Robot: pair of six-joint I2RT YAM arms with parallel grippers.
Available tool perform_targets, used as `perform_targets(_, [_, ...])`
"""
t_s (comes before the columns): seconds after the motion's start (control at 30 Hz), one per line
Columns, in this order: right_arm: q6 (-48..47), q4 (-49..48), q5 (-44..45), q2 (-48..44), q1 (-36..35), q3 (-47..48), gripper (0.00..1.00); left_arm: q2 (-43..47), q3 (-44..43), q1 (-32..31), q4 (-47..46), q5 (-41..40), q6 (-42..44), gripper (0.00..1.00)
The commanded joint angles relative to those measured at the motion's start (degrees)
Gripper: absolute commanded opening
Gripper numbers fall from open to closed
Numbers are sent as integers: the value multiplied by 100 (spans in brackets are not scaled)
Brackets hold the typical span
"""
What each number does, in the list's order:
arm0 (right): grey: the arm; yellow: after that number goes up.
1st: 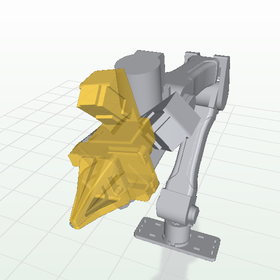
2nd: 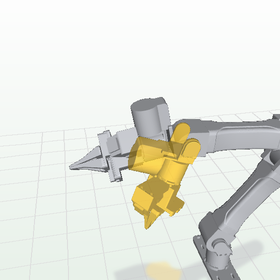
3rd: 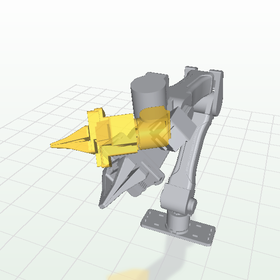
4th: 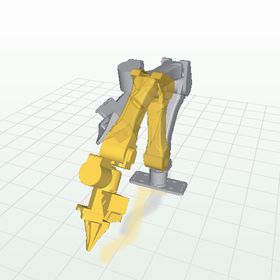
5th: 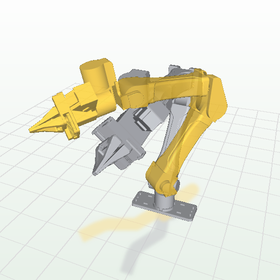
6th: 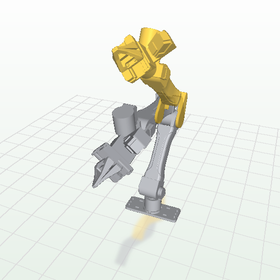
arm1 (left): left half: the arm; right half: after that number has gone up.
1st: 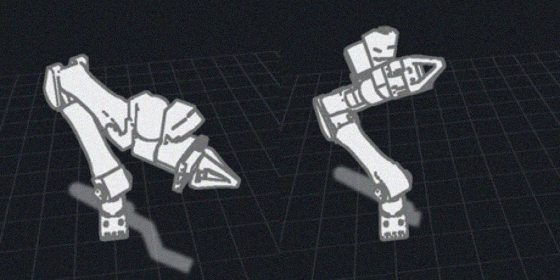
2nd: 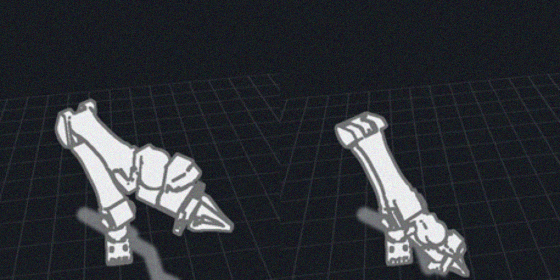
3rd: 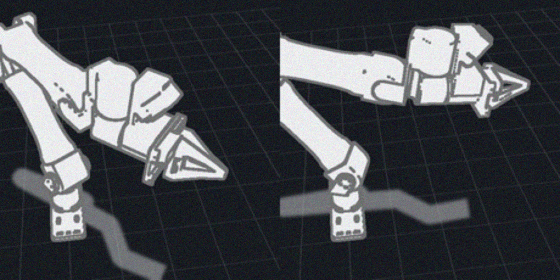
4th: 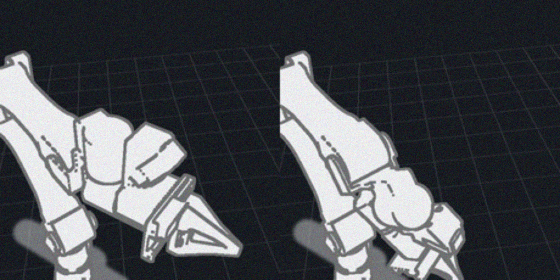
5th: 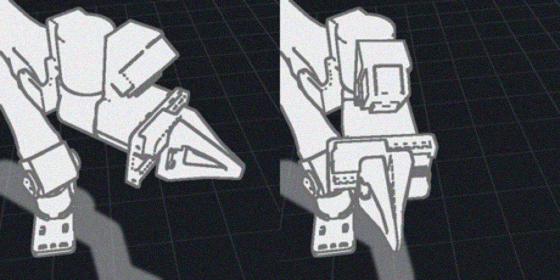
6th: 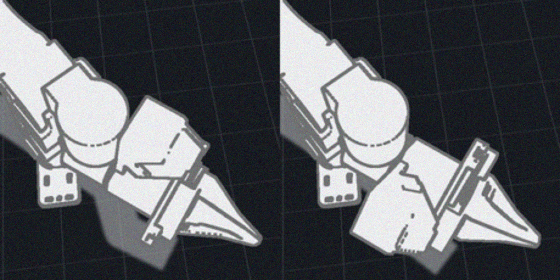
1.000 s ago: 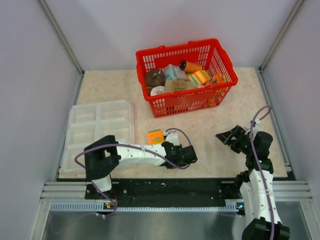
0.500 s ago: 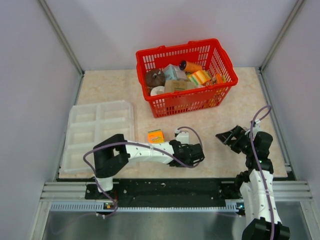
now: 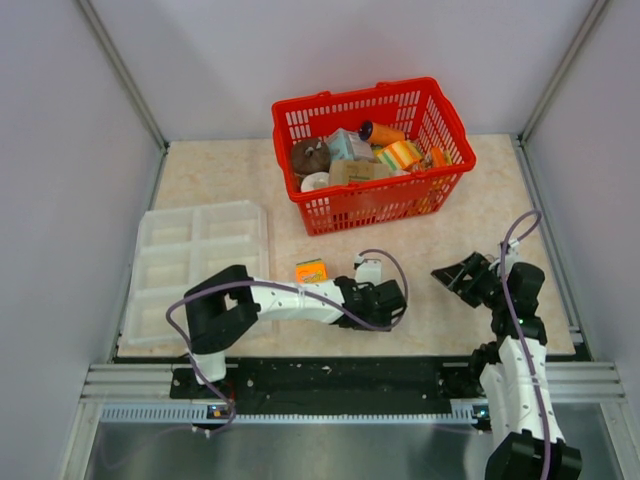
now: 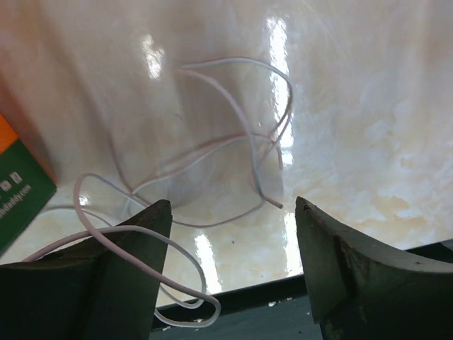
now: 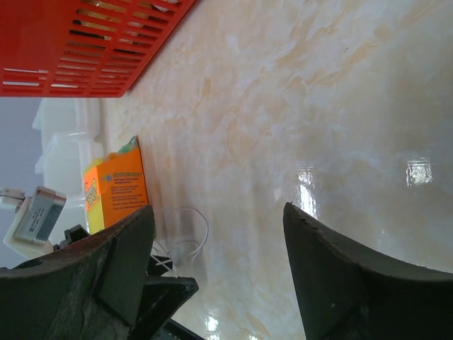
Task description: Untangle the cables
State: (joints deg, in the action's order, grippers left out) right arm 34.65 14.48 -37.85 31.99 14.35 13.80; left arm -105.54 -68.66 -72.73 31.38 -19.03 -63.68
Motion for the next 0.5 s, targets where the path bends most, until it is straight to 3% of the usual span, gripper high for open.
perform_targets(0.0, [-2,-261,-65,-8,-37,-18,72,-168,-349,171,-62,-171,-4,72])
perform_targets(0.1, [6,-270,-91,-17,-37,-18,72,-327,-595,198,140,-470,-66,69])
perform_targets(0.2, [6,-279,-92,-17,-37,-44,72,-564,-973,268,316,-593,-22,58])
perform_targets(0.33, [15,-279,-126,-26,-37,-36,72,-679,-1009,382,326,-629,13,24])
perform_targets(0.4, [24,-279,-118,-43,-37,-36,72,-626,-930,409,212,-515,127,0])
perform_targets(0.47, [24,-279,-109,-61,-38,-44,72,-556,-860,409,141,-462,285,0])
